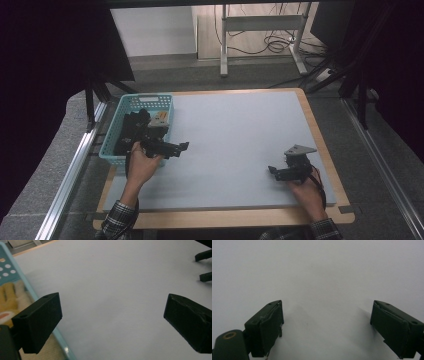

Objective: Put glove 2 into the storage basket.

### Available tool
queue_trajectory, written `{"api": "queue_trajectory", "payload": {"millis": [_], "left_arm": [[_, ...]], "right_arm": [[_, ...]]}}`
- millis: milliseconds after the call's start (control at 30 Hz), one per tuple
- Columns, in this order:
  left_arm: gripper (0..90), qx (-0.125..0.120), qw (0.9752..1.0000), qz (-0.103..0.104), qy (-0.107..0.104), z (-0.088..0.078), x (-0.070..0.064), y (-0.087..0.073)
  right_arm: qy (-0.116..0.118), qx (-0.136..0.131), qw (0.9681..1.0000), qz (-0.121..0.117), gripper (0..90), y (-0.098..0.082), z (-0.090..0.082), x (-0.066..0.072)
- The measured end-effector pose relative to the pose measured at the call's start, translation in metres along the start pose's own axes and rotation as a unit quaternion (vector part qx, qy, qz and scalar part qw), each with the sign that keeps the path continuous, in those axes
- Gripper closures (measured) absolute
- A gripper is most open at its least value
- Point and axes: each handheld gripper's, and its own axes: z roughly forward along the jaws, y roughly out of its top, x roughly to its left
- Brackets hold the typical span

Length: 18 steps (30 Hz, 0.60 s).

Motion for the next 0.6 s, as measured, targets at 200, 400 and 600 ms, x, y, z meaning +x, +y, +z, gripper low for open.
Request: {"api": "queue_trajectory", "payload": {"millis": [200,400,600], "left_arm": [[2.2,0.002,0.9999,0.012,-0.010,0.004,-0.012,0.001],[2.2,0.002,0.9996,0.018,-0.020,0.008,-0.019,-0.001],[2.2,0.002,0.9993,0.022,-0.030,0.012,-0.027,-0.003]], "right_arm": [[0.000,0.000,1.0000,0.000,11.1,0.000,0.000,0.000],[0.000,0.000,1.0000,0.000,11.1,0.000,0.000,0.000],[0.000,-0.001,1.0000,0.000,11.1,0.000,0.000,0.000]]}}
